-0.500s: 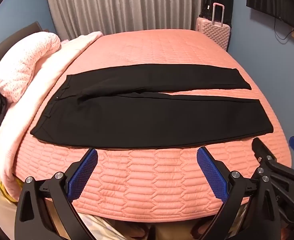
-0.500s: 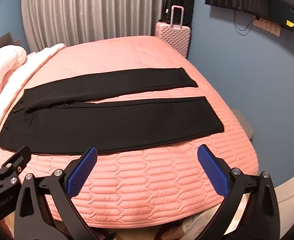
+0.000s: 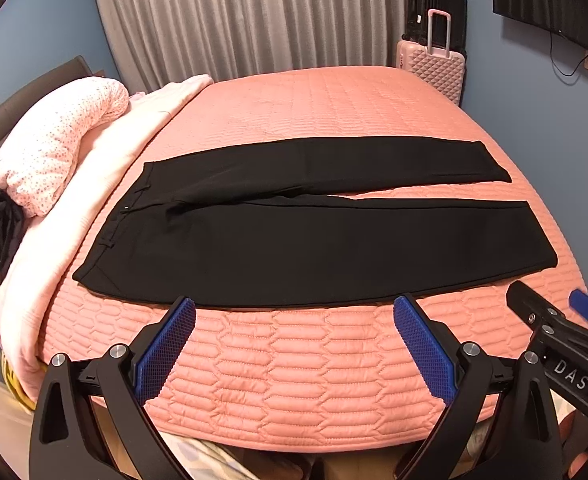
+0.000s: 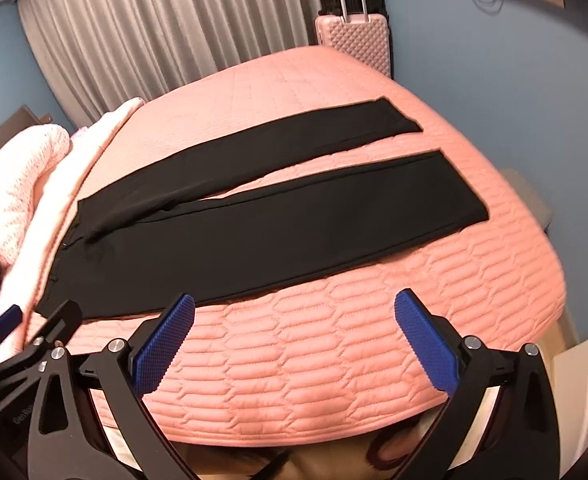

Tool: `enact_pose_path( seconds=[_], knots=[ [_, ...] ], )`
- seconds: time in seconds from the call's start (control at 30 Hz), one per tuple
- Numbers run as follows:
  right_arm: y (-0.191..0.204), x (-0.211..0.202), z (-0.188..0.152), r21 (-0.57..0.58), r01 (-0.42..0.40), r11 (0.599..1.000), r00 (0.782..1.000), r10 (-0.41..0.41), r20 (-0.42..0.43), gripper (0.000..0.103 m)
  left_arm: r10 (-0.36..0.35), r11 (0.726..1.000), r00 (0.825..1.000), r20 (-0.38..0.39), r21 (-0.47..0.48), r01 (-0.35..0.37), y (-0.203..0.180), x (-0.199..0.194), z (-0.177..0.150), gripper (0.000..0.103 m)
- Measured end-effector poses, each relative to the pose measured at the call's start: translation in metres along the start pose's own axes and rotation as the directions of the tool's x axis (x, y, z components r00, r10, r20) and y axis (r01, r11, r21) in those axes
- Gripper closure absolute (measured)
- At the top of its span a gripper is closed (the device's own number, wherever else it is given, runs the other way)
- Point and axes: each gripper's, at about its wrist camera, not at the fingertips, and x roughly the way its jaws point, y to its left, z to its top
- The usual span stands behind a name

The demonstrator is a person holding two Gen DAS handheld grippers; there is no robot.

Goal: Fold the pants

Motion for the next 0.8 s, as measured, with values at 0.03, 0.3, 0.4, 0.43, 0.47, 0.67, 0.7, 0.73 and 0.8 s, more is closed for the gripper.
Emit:
enact_pose_path(
  seconds=[0.03, 0.3, 0.4, 0.43, 0.47, 0.67, 0.7, 0.73, 0.8],
  knots=[
    [0.004, -0.004, 0.001, -0.037, 0.035, 0.999, 0.999, -0.034, 0.033, 0.005, 0.006, 1.000, 1.000, 0.003, 0.000, -0.006, 0.000, 0.000, 0.000, 0.005],
    [0.015, -0.012, 0.007, -0.119, 0.119, 0.986, 0.991, -0.110, 0.075, 0.005, -0.034, 0.999, 0.999, -0.027, -0.023, 0.033, 0.005, 0.006, -0.001, 0.007],
    [0.017, -0.014, 0.007, -0.119, 0.086, 0.989, 0.994, -0.077, 0.077, 0.005, -0.027, 1.000, 1.000, -0.015, -0.017, 0.027, 0.004, 0.004, -0.001, 0.006],
    [0.017, -0.013, 0.007, -0.117, 0.068, 0.991, 0.996, -0.061, 0.068, 0.005, -0.023, 1.000, 1.000, -0.014, -0.019, 0.022, 0.004, 0.004, -0.001, 0.006],
    [0.017, -0.011, 0.007, -0.109, 0.046, 0.993, 0.997, -0.040, 0.059, 0.005, -0.023, 0.999, 1.000, -0.008, -0.023, 0.023, 0.005, 0.004, -0.001, 0.006],
    [0.013, -0.002, 0.008, -0.046, -0.034, 0.998, 0.999, 0.034, 0.006, 0.005, -0.014, 0.999, 0.999, 0.051, -0.036, 0.016, 0.010, 0.000, -0.001, 0.005],
    [0.010, 0.000, 0.009, -0.031, -0.050, 0.998, 0.999, 0.050, -0.015, 0.005, -0.008, 0.999, 0.998, 0.061, -0.041, 0.011, 0.011, 0.000, -0.002, 0.005],
    [0.009, 0.003, 0.010, -0.017, -0.073, 0.997, 0.997, 0.073, -0.037, 0.005, 0.009, 0.999, 0.997, 0.077, -0.054, -0.005, 0.012, -0.001, -0.002, 0.005],
    [0.010, 0.003, 0.009, -0.020, -0.061, 0.998, 0.997, 0.060, -0.042, 0.005, 0.005, 0.998, 0.996, 0.087, -0.071, 0.001, 0.016, -0.002, -0.001, 0.005]
  ],
)
